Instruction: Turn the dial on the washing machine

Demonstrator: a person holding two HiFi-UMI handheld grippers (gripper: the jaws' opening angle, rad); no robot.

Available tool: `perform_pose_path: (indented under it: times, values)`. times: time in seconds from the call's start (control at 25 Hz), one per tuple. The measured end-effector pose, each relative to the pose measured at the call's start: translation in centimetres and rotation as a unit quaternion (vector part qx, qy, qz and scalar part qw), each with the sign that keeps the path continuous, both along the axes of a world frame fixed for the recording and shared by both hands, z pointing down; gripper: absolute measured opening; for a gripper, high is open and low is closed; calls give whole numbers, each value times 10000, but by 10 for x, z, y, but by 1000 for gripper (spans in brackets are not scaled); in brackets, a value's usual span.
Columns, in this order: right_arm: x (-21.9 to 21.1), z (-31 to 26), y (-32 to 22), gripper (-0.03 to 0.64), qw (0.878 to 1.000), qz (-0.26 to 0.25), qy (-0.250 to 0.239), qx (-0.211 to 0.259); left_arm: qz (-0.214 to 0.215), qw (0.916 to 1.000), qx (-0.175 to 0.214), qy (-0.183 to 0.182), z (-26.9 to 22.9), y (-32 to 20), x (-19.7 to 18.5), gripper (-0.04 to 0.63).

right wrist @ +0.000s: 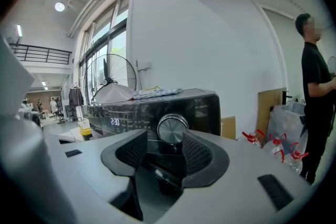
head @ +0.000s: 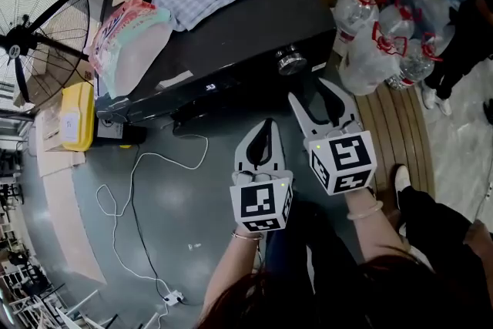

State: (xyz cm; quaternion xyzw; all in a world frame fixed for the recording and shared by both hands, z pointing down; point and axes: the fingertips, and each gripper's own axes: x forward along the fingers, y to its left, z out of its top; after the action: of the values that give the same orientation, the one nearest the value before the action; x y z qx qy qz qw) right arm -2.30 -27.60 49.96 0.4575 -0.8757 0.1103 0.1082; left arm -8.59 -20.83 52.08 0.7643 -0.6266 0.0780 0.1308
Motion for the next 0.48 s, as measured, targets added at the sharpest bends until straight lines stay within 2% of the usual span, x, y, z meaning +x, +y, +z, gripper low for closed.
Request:
perform_pose_path:
  times: [0.48]
  values:
    - [5,-17,32,176,10000,-79,-39,-13,-16,10000,35,-14,-23,24,7,14]
